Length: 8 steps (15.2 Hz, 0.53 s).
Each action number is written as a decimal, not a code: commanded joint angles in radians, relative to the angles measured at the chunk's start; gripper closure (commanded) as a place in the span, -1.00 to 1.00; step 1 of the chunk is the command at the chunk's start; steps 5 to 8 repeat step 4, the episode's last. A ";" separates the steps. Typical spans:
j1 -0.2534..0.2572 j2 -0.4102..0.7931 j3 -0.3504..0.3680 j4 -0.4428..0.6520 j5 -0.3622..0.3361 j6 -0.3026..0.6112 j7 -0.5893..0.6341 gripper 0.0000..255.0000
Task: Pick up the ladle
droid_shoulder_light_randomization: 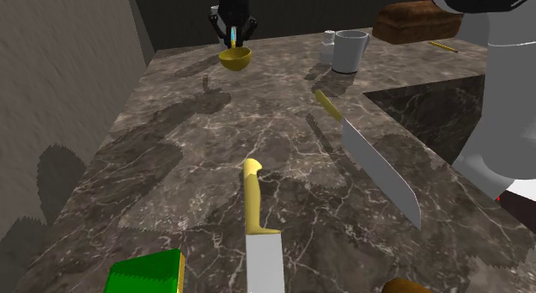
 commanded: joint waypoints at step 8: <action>0.009 0.026 0.000 0.082 -0.008 -0.057 0.009 1.00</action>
